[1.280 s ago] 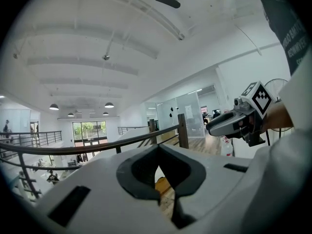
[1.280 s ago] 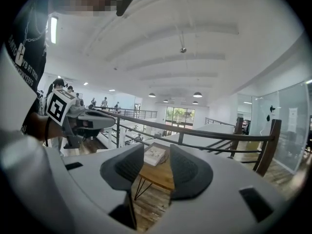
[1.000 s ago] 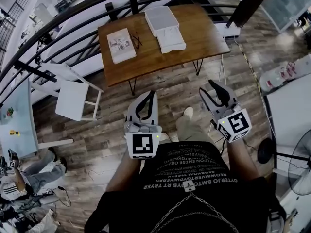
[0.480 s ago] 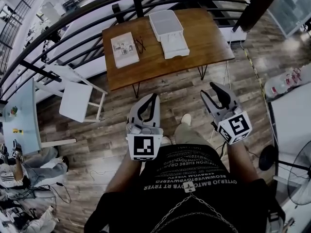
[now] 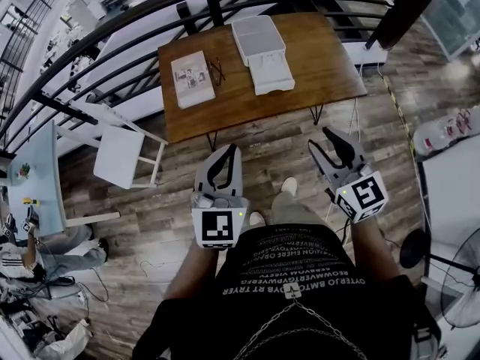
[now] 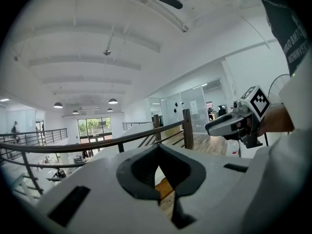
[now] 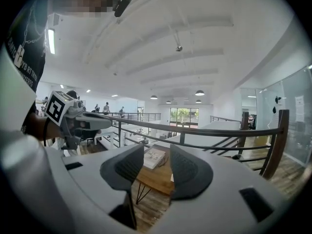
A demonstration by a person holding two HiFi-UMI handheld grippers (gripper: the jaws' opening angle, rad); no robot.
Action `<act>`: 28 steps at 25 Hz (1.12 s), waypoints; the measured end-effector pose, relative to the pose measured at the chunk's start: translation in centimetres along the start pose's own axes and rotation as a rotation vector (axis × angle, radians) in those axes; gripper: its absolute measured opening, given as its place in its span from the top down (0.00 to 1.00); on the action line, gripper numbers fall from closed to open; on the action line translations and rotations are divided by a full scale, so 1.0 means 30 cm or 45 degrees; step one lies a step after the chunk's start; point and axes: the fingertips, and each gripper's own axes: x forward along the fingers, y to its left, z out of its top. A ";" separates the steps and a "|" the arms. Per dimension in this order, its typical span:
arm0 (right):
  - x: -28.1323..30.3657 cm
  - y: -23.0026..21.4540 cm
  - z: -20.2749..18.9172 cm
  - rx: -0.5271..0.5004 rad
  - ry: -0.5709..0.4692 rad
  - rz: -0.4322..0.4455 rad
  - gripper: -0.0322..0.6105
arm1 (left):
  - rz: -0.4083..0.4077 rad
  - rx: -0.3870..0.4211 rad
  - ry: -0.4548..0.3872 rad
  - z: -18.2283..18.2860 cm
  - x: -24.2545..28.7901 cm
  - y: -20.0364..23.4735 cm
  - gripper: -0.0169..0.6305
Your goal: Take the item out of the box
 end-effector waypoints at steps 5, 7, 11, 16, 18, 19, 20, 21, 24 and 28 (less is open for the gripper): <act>0.042 -0.063 -0.011 0.005 0.002 0.020 0.69 | 0.016 -0.010 0.016 -0.010 0.075 0.003 0.96; 0.053 -0.088 -0.014 0.005 0.006 0.028 0.69 | 0.021 -0.011 0.016 -0.006 0.105 0.002 0.96; 0.065 -0.142 -0.023 0.008 0.009 0.030 0.69 | 0.029 -0.020 0.022 -0.004 0.163 0.002 0.96; 0.108 -0.230 -0.053 0.026 0.026 0.037 0.69 | 0.028 -0.022 0.033 -0.018 0.276 0.007 0.96; 0.126 -0.267 -0.067 0.034 0.030 0.038 0.69 | 0.012 -0.019 0.022 -0.020 0.329 -0.007 0.96; 0.134 -0.285 -0.072 0.039 0.031 0.037 0.69 | 0.001 -0.019 0.017 -0.019 0.355 -0.019 0.97; 0.140 -0.304 -0.075 0.043 0.031 0.035 0.69 | -0.012 -0.019 0.015 -0.015 0.379 -0.032 0.96; 0.146 -0.324 -0.075 0.045 0.029 0.033 0.69 | -0.024 -0.016 0.013 -0.010 0.403 -0.045 0.96; 0.165 -0.383 -0.067 0.048 0.020 0.031 0.69 | -0.043 -0.002 0.009 0.015 0.467 -0.066 0.97; 0.191 -0.447 -0.047 0.048 -0.002 0.040 0.69 | -0.038 0.044 0.005 0.052 0.534 -0.060 0.96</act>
